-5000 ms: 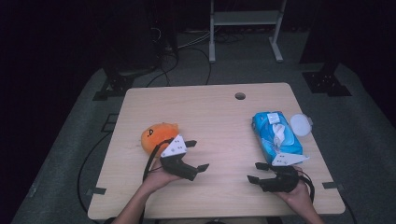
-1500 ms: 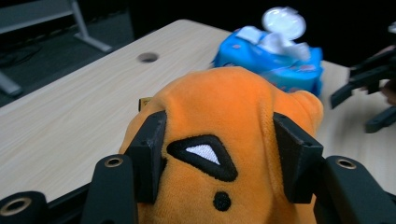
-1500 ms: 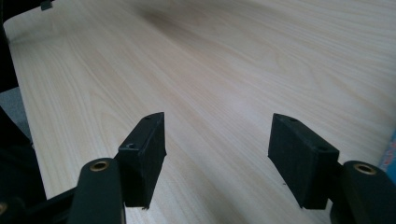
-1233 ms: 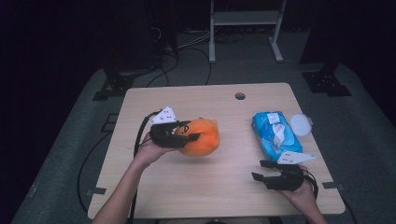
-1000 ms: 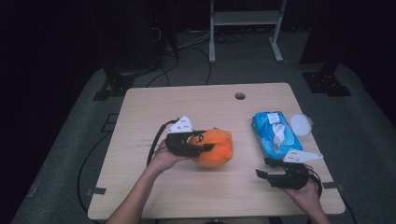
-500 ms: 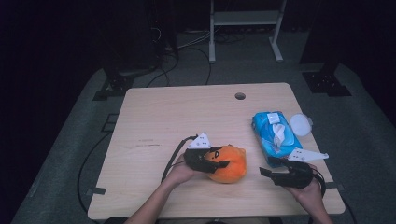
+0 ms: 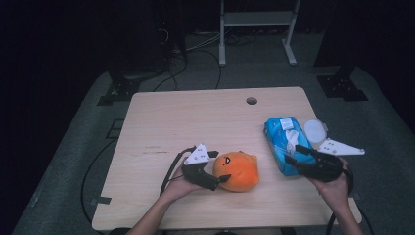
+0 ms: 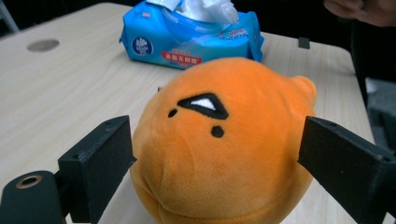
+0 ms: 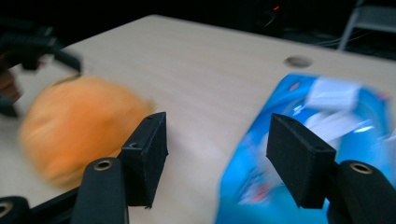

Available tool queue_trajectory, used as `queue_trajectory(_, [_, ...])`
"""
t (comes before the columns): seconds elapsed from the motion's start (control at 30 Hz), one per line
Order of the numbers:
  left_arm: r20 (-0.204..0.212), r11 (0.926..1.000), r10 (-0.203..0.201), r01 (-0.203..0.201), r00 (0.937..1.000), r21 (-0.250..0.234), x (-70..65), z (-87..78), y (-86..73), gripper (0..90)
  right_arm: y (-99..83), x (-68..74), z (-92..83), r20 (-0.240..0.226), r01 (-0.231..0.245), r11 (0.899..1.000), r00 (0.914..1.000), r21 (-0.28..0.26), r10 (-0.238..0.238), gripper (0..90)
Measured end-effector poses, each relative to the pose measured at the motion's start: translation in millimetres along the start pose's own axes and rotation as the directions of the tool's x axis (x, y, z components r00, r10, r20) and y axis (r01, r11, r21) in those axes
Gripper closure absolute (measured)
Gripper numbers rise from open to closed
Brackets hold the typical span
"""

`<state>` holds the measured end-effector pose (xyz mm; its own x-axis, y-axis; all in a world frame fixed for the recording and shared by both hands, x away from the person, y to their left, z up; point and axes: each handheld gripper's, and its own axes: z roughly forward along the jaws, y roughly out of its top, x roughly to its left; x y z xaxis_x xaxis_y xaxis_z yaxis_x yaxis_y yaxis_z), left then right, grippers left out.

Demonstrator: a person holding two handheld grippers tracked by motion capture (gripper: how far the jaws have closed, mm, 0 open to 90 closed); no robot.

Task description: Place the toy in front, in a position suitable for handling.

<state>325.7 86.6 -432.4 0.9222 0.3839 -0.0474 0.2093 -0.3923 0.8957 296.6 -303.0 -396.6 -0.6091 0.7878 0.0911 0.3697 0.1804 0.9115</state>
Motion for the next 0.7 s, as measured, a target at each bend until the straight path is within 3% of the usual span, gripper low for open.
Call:
queue_trajectory(0.1, [0.008,0.9997,-0.026,0.026,0.9996,-0.005,2.0,2.0,-4.0,9.6,11.8,-15.3,6.7,0.076,0.002,1.0,0.9971,0.007,-0.002,37.1])
queue_trajectory(0.13, [0.002,0.9998,-0.014,0.014,0.9999,-0.013,1.5,1.7,-4.6,9.6,12.5,-27.3,14.7,0.101,-0.027,1.0,0.9945,0.004,0.027,38.0])
queue_trajectory(0.17, [0.002,0.9998,-0.014,0.014,0.9999,-0.013,1.5,1.7,-4.6,9.6,12.5,-27.3,14.7,0.101,-0.027,1.0,0.9945,0.004,0.027,38.0])
queue_trajectory(0.27, [0.012,0.9998,0.01,-0.009,0.9999,-0.017,-1.0,3.2,-8.0,9.7,5.5,-41.8,31.6,0.122,-0.091,0.996,0.9888,0.026,0.087,39.9])
queue_trajectory(0.37, [0.021,0.9997,0.021,-0.021,0.9996,-0.013,-1.8,5.2,-9.8,9.7,3.4,-44.0,39.0,0.138,-0.096,0.994,0.9865,0.052,0.088,41.2])
queue_trajectory(0.4, [0.032,0.9996,0.014,-0.013,0.9994,-0.023,-1.7,6.4,-11.0,9.8,2.1,-46.3,47.8,0.172,-0.084,0.994,0.9826,0.077,0.069,44.4])
queue_trajectory(0.47, [0.034,0.9997,0.012,-0.011,0.9994,-0.021,-1.7,6.6,-11.2,9.8,1.8,-47.5,50.7,0.191,-0.085,0.993,0.9793,0.085,0.068,47.8])
queue_trajectory(0.5, [0.034,0.9997,0.015,-0.014,0.9993,-0.018,-1.7,5.9,-10.9,9.8,0.4,-52.1,58.6,0.212,-0.114,0.987,0.9732,0.11,0.088,56.0])
queue_trajectory(0.53, [0.034,0.9997,0.015,-0.014,0.9993,-0.018,-1.7,5.9,-10.9,9.8,0.4,-52.1,58.6,0.212,-0.114,0.987,0.9732,0.11,0.088,56.0])
queue_trajectory(0.57, [0.033,0.9998,0.016,-0.016,0.9993,-0.011,-2.4,4.7,-11.2,9.8,-1.2,-54.9,64.4,0.235,-0.134,0.981,0.9671,0.141,0.099,62.7])
queue_trajectory(0.7, [0.028,0.9997,0.022,-0.022,0.9994,-0.009,-4.5,5.0,-13.7,9.9,-3.6,-59.4,67.7,0.227,-0.177,0.97,0.9644,0.166,0.137,69.1])
